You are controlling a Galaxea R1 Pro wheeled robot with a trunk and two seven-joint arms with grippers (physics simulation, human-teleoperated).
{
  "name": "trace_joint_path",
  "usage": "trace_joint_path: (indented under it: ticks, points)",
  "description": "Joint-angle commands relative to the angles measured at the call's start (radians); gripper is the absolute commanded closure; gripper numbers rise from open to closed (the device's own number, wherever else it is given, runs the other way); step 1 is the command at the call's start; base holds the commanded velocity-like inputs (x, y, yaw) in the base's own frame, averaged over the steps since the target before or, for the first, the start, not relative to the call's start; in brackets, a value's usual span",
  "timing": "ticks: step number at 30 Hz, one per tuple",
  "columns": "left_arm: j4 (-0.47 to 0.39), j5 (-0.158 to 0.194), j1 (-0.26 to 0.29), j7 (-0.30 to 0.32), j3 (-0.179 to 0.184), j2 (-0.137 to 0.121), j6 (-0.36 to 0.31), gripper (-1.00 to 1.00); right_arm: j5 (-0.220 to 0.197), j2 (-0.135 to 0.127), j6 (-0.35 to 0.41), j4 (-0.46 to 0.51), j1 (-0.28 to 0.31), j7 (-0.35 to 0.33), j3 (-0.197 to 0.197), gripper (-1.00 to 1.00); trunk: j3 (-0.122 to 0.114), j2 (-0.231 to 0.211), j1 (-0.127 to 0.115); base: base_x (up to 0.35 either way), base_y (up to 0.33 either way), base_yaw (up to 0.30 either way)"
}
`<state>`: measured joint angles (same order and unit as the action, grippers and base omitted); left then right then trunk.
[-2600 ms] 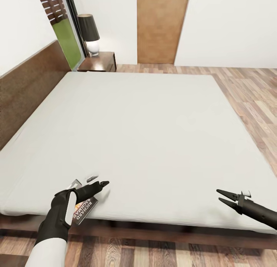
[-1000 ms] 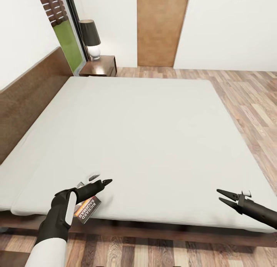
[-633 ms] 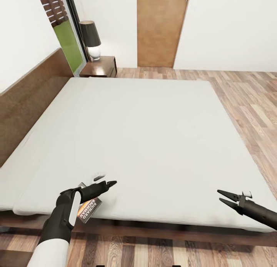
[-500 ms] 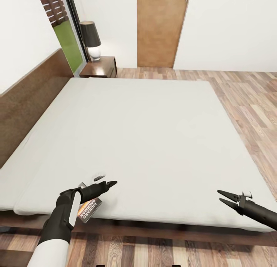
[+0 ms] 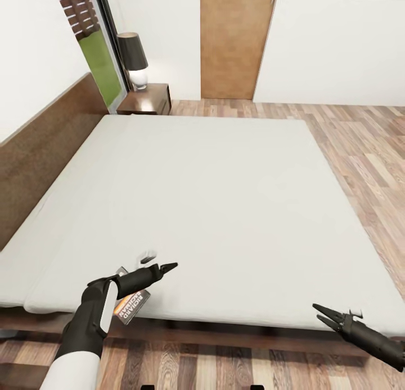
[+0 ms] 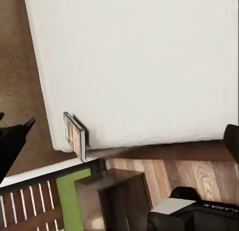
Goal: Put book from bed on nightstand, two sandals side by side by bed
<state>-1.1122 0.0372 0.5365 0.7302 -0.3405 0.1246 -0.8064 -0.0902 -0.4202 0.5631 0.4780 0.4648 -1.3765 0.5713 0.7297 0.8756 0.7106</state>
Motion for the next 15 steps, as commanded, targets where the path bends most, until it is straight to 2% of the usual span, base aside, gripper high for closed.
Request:
trace_joint_path:
  ticks: [1, 5, 10, 15]
  points:
    - [0.000, 0.003, -0.001, 0.002, -0.003, 0.001, -0.008, -1.00, -0.001, 0.000, -0.031, -0.043, 0.001, -0.003, 0.002, -1.00, -0.003, -0.007, -0.004, 0.000, 0.000, 0.000]
    - [0.001, 0.000, -0.006, 0.001, -0.003, 0.001, -0.008, -1.00, 0.000, 0.000, -0.160, -0.168, 0.000, -0.001, 0.001, -1.00, -0.015, -0.035, -0.019, 0.000, 0.000, 0.000]
    - [0.004, 0.000, -0.008, -0.004, -0.002, 0.001, -0.005, -1.00, 0.000, 0.000, -0.198, -0.203, 0.001, 0.000, 0.001, -1.00, -0.031, -0.070, -0.038, 0.000, 0.000, 0.000]
    - [0.033, -0.002, -0.008, -0.010, 0.000, 0.001, -0.002, -1.00, 0.000, 0.000, -0.205, -0.216, 0.000, 0.003, 0.001, -1.00, -0.031, -0.070, -0.038, 0.000, 0.000, 0.000]
